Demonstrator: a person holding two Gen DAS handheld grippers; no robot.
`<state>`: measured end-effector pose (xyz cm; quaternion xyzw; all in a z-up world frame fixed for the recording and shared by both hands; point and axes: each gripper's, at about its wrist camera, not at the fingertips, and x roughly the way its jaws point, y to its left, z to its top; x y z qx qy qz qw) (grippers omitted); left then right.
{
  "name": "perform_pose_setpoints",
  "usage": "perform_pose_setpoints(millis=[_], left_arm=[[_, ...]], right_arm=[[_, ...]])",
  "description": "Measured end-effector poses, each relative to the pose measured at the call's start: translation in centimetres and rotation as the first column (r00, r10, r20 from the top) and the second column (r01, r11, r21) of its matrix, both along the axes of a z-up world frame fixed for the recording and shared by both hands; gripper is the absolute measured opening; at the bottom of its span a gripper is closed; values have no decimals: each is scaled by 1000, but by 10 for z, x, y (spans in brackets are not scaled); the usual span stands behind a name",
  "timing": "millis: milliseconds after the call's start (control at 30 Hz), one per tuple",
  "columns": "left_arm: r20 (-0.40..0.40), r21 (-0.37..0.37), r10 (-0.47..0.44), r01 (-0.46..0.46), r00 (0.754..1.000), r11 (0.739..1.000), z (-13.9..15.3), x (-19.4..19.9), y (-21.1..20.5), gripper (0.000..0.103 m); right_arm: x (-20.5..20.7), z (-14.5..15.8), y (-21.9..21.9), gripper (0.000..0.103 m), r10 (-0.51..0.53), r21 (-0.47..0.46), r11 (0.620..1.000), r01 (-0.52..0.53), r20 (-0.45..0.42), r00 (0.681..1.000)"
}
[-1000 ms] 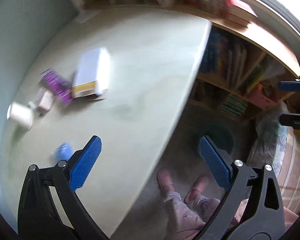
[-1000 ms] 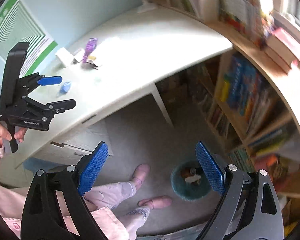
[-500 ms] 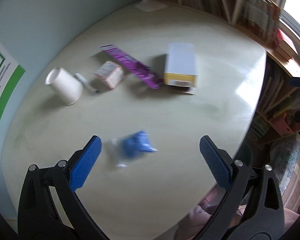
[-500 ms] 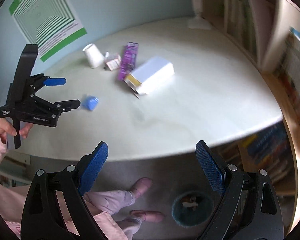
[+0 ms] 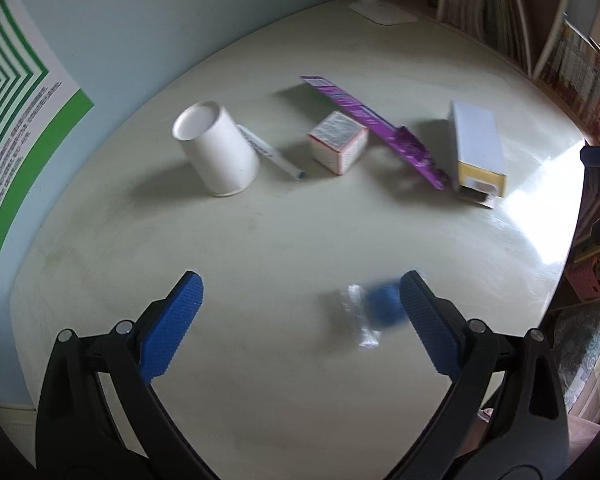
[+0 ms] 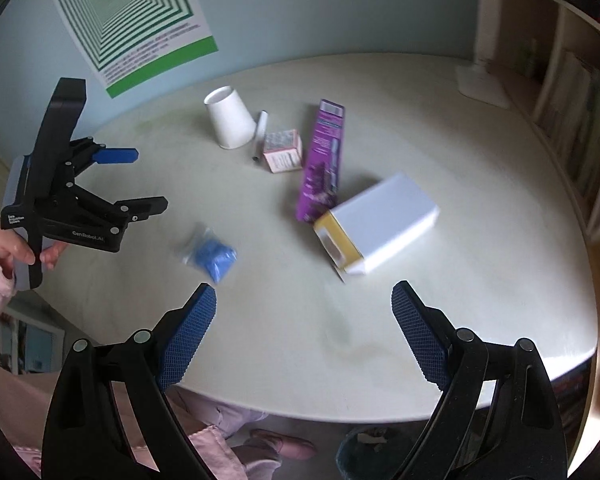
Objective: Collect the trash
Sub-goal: 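Return both tools to the table toward the white paper cup, then grasp the white paper cup with the left tool while the right tool grasps the purple toothbrush package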
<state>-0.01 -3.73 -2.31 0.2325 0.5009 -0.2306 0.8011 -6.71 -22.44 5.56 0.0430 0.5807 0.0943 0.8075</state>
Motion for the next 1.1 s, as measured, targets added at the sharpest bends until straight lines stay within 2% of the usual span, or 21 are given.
perform_pose_setpoints(millis=[333,567,833,1100], left_arm=[[-13,6,38,-38,999,999,-8,41,24,96],[-21,27,41,-40,999,999,-20,75,26,96],[-28,48,8,-6,1000,999,-32,111,20,96],[-53,70,-22,25,998,997,-53,147,9,96]], right_arm=[[51,-17,26,89,54,2,999,-54,-20,998],[85,-34,37,89,75,-18,997,-76,-54,996],[121,-59,42,89,103,-40,993,-107,-98,990],[143,-89,39,87,88,-61,993,-99,-161,983]])
